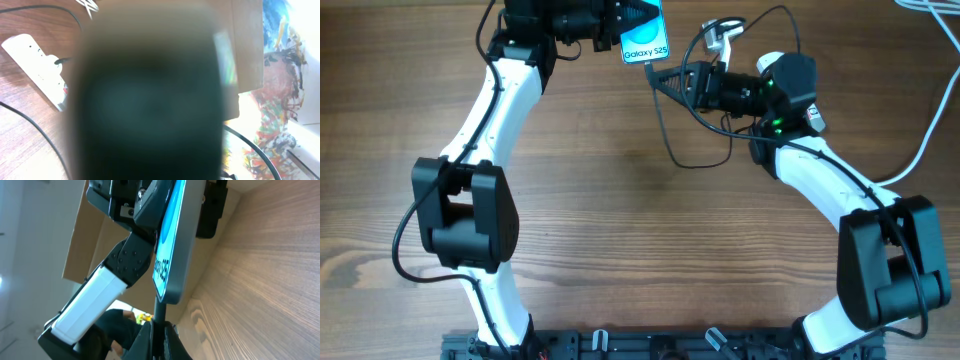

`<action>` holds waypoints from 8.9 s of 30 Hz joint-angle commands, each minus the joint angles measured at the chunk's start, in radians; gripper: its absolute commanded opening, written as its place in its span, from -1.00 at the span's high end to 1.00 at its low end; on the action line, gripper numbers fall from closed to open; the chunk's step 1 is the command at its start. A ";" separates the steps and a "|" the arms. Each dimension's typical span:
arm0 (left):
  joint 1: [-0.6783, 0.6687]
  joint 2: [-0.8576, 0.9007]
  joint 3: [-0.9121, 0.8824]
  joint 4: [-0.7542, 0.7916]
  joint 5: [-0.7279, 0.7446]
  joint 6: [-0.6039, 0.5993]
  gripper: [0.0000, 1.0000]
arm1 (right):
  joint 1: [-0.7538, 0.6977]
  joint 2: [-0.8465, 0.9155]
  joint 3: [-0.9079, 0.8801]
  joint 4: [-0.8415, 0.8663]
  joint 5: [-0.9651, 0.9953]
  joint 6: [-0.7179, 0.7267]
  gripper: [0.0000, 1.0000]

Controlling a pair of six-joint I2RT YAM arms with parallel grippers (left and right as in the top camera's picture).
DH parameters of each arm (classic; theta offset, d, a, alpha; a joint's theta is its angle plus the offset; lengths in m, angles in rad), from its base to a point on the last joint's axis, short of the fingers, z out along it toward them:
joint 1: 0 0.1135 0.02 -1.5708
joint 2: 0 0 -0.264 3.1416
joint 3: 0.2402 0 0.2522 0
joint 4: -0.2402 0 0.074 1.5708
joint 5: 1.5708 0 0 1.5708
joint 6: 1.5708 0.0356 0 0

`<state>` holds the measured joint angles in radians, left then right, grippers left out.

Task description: Plug charger to phone and switch on socket

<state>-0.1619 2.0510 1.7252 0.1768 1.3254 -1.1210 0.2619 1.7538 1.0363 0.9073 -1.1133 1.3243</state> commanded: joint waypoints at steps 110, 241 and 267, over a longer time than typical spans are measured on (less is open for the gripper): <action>-0.051 -0.033 0.006 -0.039 0.252 0.126 0.92 | -0.095 -0.009 0.026 0.029 -0.227 -0.093 -0.99; 0.130 -0.026 0.006 -1.161 -0.961 0.803 -1.00 | -0.344 0.270 0.606 -1.753 1.192 -1.141 0.45; 0.130 -0.026 0.006 -1.161 -0.961 0.803 -1.00 | -0.338 0.463 0.605 -1.477 1.186 -1.089 0.31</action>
<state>-0.0315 2.0487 1.7332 -0.9844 0.3740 -0.3340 -0.0895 2.1941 1.6371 -0.5747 0.1123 0.2340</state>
